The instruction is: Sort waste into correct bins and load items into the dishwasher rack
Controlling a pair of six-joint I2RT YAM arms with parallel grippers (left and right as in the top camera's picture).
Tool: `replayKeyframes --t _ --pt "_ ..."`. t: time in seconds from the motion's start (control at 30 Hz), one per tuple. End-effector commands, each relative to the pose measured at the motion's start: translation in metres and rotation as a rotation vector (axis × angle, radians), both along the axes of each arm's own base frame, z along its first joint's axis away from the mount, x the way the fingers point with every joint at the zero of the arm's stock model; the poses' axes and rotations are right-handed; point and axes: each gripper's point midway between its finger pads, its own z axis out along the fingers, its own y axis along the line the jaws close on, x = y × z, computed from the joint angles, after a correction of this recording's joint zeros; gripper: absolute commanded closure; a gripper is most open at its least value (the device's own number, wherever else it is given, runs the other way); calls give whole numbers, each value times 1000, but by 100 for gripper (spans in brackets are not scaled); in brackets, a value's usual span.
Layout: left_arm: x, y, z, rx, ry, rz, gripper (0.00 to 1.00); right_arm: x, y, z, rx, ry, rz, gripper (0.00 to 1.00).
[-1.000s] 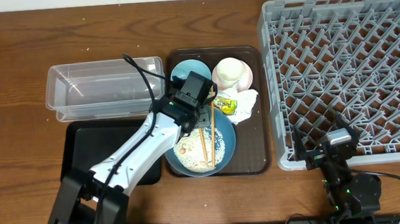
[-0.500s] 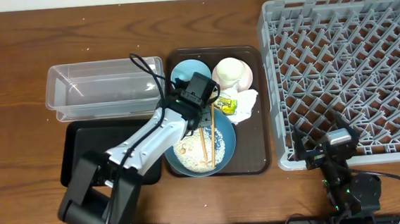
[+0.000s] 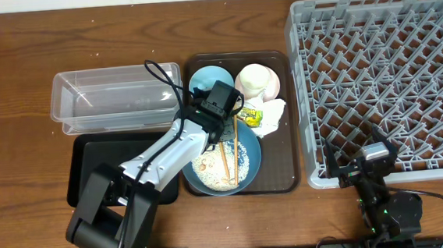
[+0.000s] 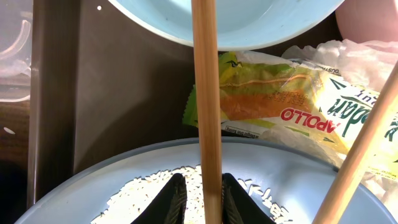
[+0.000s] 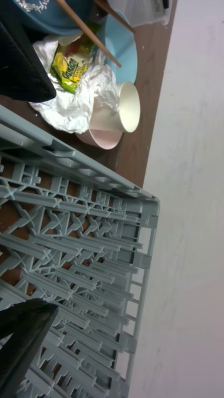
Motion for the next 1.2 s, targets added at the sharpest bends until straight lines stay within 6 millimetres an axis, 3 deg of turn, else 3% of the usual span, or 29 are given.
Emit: replayKeyframes --t 0.0,0.2,0.53,0.7,1.17 --pt "-3 4 -5 20 7 7 78 0 1 -1 11 5 5 1" --pt "-3 4 -5 20 6 7 86 0 1 -1 11 5 5 1" --pt "-2 4 -4 18 3 7 92 0 1 -1 11 5 5 1" --pt "-3 0 6 -14 -8 -1 93 0 1 -1 11 5 5 1" --pt "-15 12 100 -101 -176 5 94 0 1 -1 11 5 5 1"
